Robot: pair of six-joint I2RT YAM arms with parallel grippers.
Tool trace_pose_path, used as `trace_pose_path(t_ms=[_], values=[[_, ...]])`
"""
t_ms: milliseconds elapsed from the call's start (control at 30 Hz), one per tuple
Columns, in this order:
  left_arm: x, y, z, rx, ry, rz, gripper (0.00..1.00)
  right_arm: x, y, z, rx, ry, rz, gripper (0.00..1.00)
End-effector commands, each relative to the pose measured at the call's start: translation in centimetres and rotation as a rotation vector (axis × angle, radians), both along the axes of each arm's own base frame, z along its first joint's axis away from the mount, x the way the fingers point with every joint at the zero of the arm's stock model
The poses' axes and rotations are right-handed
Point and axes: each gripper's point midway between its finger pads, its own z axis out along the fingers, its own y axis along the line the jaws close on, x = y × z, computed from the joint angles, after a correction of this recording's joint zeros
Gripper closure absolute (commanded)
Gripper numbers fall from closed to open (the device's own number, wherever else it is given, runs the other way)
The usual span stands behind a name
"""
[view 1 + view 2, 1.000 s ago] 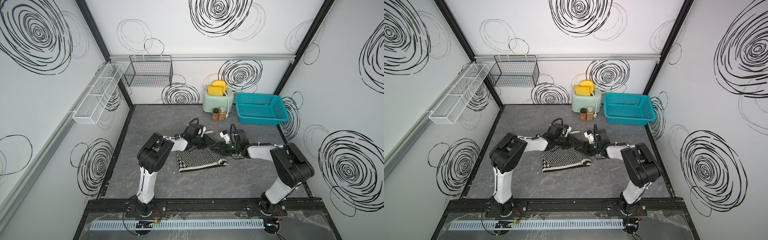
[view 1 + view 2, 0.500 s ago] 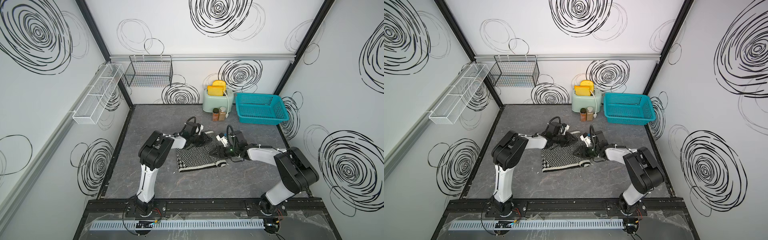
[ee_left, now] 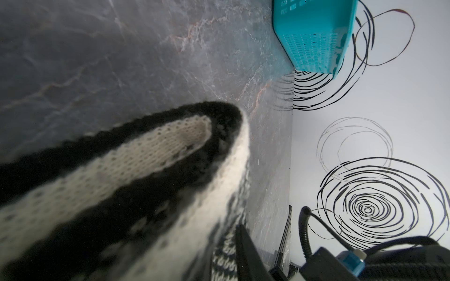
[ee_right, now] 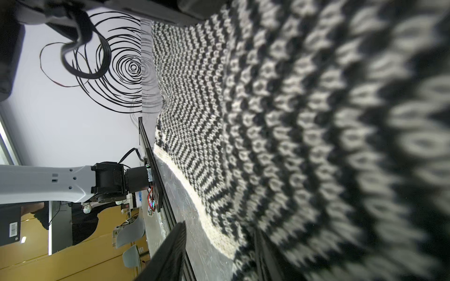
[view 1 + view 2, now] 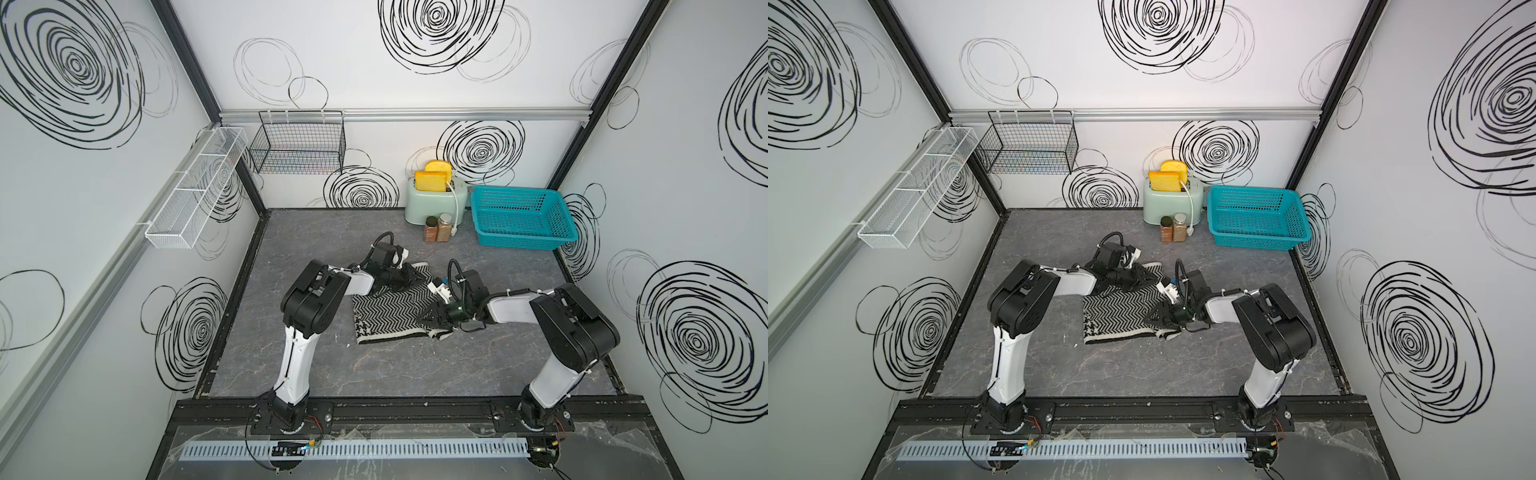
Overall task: Roll up the scarf and place it into the basket
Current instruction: Roll the scarf at the center of the board.
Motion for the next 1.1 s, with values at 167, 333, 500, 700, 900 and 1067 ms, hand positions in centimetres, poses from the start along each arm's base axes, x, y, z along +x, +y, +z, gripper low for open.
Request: trace_pose_path(t_ms=[167, 333, 500, 700, 900, 1067], values=[[1.2, 0.4, -1.0, 0.049, -0.015, 0.001, 0.77, 0.3, -2.0, 2.2, -0.130, -0.065, -0.041, 0.39], [1.1, 1.0, -1.0, 0.062, -0.022, 0.000, 0.77, 5.3, -7.3, 4.2, -0.183, -0.132, -0.206, 0.25], [1.0, 1.3, -1.3, 0.079, -0.038, -0.018, 0.77, 9.1, -9.4, 1.9, -0.203, -0.120, -0.261, 0.23], [0.8, 2.0, -2.1, 0.055, -0.024, -0.010, 0.77, 8.2, -6.9, -0.1, -0.090, -0.073, -0.167, 0.25], [0.5, 2.4, -3.0, 0.030, -0.001, 0.001, 0.77, 5.5, -4.9, -0.6, 0.008, -0.034, -0.105, 0.25], [0.0, 2.4, -3.2, -0.007, 0.017, 0.003, 0.77, 4.2, -3.9, -2.4, -0.006, 0.020, -0.079, 0.27]])
